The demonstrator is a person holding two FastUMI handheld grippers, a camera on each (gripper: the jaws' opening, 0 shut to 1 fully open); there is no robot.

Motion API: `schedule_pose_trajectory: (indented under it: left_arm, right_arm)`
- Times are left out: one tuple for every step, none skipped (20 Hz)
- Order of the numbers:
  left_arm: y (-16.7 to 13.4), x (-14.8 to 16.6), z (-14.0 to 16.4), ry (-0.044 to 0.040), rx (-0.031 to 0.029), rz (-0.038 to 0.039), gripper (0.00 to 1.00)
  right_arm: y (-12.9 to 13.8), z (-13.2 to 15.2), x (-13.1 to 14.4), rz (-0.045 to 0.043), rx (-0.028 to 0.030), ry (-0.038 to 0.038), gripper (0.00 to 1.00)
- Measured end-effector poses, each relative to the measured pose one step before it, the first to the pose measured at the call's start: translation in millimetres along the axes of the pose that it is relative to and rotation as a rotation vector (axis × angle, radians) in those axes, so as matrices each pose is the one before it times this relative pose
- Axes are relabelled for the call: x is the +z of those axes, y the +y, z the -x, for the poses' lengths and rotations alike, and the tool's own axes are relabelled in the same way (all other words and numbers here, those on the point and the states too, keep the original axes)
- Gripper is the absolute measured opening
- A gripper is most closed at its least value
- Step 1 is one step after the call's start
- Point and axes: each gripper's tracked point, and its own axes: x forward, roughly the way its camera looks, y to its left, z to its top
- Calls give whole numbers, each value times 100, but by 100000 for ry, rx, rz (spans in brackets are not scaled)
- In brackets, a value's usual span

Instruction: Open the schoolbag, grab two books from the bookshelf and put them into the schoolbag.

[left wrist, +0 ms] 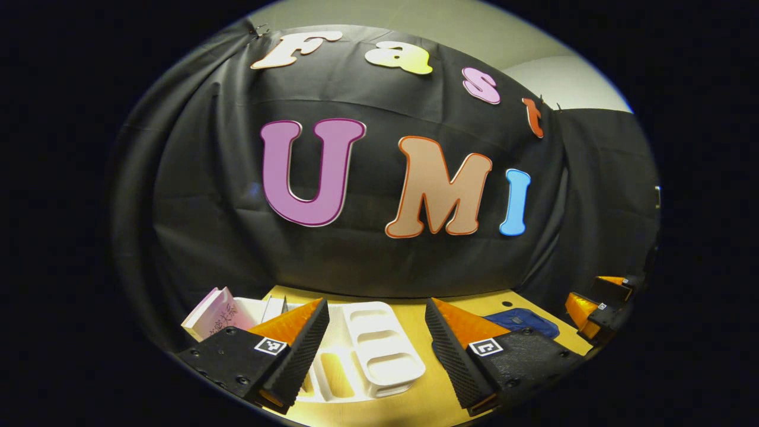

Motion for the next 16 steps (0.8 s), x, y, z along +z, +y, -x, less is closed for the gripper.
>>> schedule_pose_trajectory:
  left_arm:
    - [546,-2,119,147,1608,270,95]
    - [522,-227,109,128,1746,99,95]
    - [672,-111,142,277,1797,-67,95]
    - [506,-34,33,205,1672,-172,95]
    - [496,8,57,170,1656,-217,95]
    - [571,-50,56,238,1673,-222,95]
    - [584,11,-16,368,1810,-303,95]
    - [570,-140,113,298,1799,-563,95]
    - [555,145,128,62,1699,-713,95]
    - [512,122,-65,-145,1464,-771,95]
    - [358,25,51,-206,1276,-750,95]
    - [348,68,19,-112,995,-738,95]
    - [263,145,17,-45,757,-665,95]
    - [195,15,59,145,453,-431,95]
    - [119,-71,-34,289,279,-239,95]
    - [143,-91,-214,291,145,-52,95]
  right_arm:
    - [230,-183,-701,3155,119,465,100]
    - [323,-124,-590,2827,327,409,100]
    - [301,-128,-636,2393,465,365,100]
    - [444,-149,-623,2379,735,469,100]
    - [369,-325,-630,2520,504,558,98]
    - [313,-151,-577,1915,273,535,100]
    - [462,-165,-894,2054,501,920,98]
    - [375,-263,-747,2244,371,1123,98]
    - [473,-351,-971,2412,487,1315,97]
    - [341,-273,-788,2580,47,1098,98]
    - [408,-269,-787,2424,308,1393,98]
    - [361,-368,-1188,2670,-92,1376,98]
    - [381,-44,-1057,2508,-404,1449,98]
    - [523,-57,-743,1805,428,794,97]
    - [568,-71,-719,1256,726,850,97]
    - [372,-158,-763,1447,658,977,100]
